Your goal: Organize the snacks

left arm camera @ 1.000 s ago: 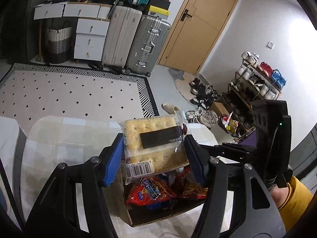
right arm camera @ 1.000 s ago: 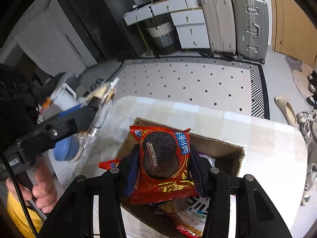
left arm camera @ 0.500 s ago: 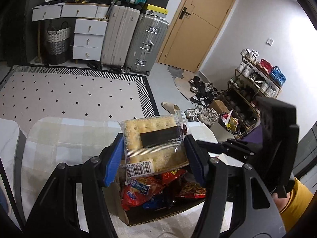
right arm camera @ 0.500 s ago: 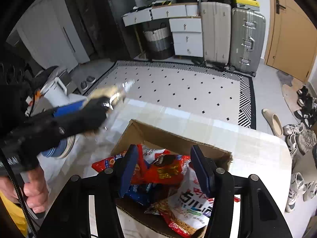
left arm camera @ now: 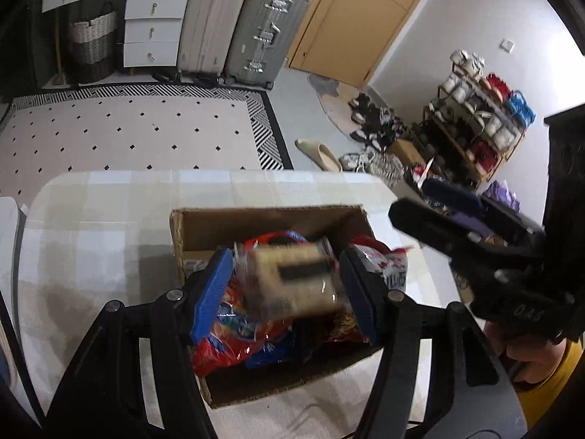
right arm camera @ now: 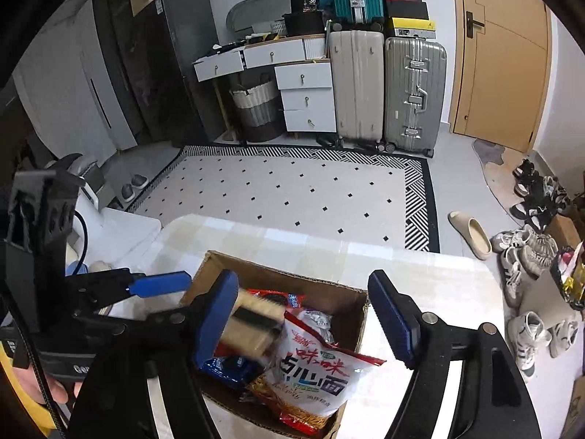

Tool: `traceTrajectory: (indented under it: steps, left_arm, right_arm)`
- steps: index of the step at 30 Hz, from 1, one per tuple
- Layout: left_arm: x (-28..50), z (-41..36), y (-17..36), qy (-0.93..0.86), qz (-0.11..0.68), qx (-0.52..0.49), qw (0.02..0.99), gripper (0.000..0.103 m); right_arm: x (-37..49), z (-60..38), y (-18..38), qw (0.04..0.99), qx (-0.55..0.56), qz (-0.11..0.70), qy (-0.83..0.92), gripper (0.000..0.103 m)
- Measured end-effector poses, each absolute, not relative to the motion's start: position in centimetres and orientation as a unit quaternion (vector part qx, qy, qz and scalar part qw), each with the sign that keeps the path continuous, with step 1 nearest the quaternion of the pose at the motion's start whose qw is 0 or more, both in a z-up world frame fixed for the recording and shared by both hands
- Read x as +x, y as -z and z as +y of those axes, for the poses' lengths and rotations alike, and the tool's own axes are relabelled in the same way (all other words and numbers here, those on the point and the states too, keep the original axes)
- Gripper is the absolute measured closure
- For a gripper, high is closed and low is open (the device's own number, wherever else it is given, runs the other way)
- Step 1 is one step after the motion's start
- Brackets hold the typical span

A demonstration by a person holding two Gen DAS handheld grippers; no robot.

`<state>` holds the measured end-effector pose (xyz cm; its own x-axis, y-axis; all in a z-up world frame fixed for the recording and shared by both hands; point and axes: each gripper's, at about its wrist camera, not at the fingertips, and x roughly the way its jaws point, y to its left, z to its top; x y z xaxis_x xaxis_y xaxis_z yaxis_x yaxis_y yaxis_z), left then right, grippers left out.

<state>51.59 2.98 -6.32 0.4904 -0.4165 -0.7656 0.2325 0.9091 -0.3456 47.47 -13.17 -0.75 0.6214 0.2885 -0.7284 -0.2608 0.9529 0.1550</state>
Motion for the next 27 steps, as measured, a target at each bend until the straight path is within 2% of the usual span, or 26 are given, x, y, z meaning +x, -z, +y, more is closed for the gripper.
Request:
traceTrajectory:
  steps: [10,14,16,21,25,27]
  left_arm:
    - [48.5,3.7,4.1,0.169,0.446,-0.086,0.875,0.043]
    - [44.9,4.6,1.2,0.15,0.421,-0.078,0.891,0.032]
    - [42.8,4.8,-0.6,0.139,0.407,-0.067,0.9,0.023]
    - [35.5,5.5,-4.9,0.125,0.342,-0.035,0.931,0.022]
    - [29.3,6.2,-8.3,0.103,0.285,-0.023,0.953,0.016]
    - [26.8,6.6,-9.7,0.098,0.263,-0.029,0.959,0.004]
  right_arm:
    - [45.1,-14.3,-1.2,0.904,0.039,0.398,-0.152,0.028]
    - [42.6,-14.9,-3.2,0.908,0.052,0.386,-0.155,0.027]
    - [40.7,-15.2,-4.5,0.911,0.061,0.376,-0.16,0.023]
    - [35.2,-16.1,-7.2,0.922,0.075,0.342,-0.165,0.015]
    - [29.8,-16.4,-9.6,0.933,0.069,0.309,-0.174,0.012]
    - [27.2,-16.5,-10.6,0.937,0.065,0.292,-0.177,0.008]
